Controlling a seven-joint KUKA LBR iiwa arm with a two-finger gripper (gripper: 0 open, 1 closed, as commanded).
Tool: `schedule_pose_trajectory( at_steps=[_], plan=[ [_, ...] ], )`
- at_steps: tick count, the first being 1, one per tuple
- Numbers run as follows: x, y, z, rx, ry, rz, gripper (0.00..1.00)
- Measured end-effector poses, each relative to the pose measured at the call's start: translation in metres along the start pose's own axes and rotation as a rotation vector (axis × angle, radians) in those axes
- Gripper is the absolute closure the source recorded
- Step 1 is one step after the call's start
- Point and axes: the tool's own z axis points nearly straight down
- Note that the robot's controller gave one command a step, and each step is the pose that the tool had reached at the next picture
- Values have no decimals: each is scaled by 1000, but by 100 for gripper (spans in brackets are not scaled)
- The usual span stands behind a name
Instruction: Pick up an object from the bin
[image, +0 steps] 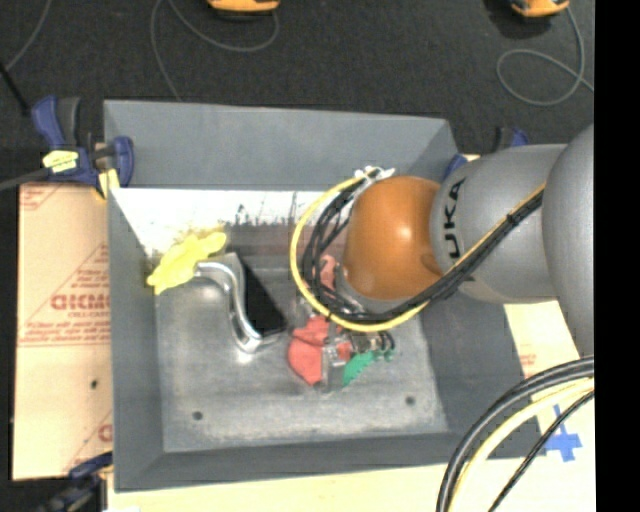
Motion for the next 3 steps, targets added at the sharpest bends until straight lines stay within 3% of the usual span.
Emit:
schedule_pose_trajectory(
  at_steps=[1, 2, 3],
  plan=[
    [-13, -14, 6, 0, 0, -5, 0],
    [-44, -24, 27, 0, -5, -192, 100],
    [-44, -24, 27, 0, -5, -191, 100]
  ],
)
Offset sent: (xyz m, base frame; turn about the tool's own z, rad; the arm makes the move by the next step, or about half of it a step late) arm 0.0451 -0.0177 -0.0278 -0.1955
